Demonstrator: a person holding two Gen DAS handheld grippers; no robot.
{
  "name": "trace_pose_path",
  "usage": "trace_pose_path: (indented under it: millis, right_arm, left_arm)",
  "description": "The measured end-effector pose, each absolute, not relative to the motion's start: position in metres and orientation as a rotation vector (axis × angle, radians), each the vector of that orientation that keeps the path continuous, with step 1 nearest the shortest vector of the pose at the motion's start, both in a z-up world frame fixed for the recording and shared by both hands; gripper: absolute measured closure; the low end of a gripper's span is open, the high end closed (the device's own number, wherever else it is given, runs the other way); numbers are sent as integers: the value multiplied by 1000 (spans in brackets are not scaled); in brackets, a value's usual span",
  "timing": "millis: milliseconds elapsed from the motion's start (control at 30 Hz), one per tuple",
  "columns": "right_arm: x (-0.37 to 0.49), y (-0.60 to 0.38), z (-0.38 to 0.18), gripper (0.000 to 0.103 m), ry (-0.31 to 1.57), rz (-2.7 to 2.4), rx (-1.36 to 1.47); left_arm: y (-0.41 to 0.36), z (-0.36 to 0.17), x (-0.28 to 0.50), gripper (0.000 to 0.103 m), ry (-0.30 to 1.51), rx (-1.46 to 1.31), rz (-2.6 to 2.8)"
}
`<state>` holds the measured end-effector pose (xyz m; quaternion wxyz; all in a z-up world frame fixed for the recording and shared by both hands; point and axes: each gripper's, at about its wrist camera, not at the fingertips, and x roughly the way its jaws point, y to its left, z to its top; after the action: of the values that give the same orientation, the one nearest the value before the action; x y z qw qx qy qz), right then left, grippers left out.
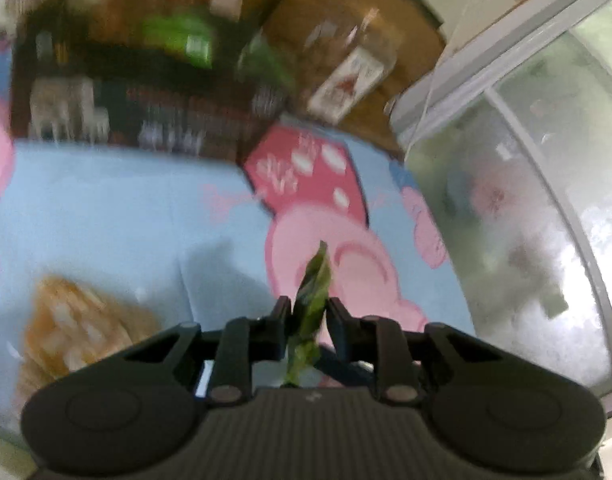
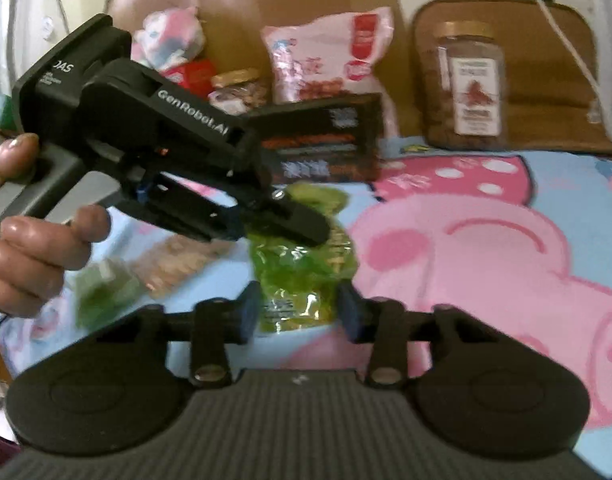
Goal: Organize snacks
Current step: 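Lift the green pouch into the dark box and release it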
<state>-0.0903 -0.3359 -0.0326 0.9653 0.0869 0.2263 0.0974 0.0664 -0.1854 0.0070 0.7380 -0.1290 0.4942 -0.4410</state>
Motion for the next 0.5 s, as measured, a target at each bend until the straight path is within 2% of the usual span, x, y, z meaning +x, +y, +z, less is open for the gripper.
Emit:
trace_pose_path:
  millis: [33,67,233,333,367,400,433,467,500]
  right_arm:
    - [-86,-333,-26,86,438,216,160]
    - [-81,-331,-19,98,421,237,146]
    - [-43,-323,18,99,290,215,43]
    - [-5,-325,32,97,244,186,0]
    - [9,-327,33,96,235,161,-15]
    - [21,-328,32,94,234,131,-35]
    - [34,-331,29,88,241,96,-52]
    - [44,-336,25,87,259,61,-49]
    - [48,-341,23,86,279,40,-27]
  left_arm:
    - [-182,17,71,83,1066,-295,-981]
    - [-179,28,77,83,1039,-309,-991]
    - [-173,79,116,83,897,-323,-958]
    - [-179,88,148,83,840,-341,-924]
    - [-185,85,162,78,843,-346,-911]
    - [-193,80,175,64,848,-333,-892]
    - [-200,73,185,57,861,-297,-840]
    - [-208,66,193,51,885,-248,-776]
    - [-215,58,200,51,924,-190,-715]
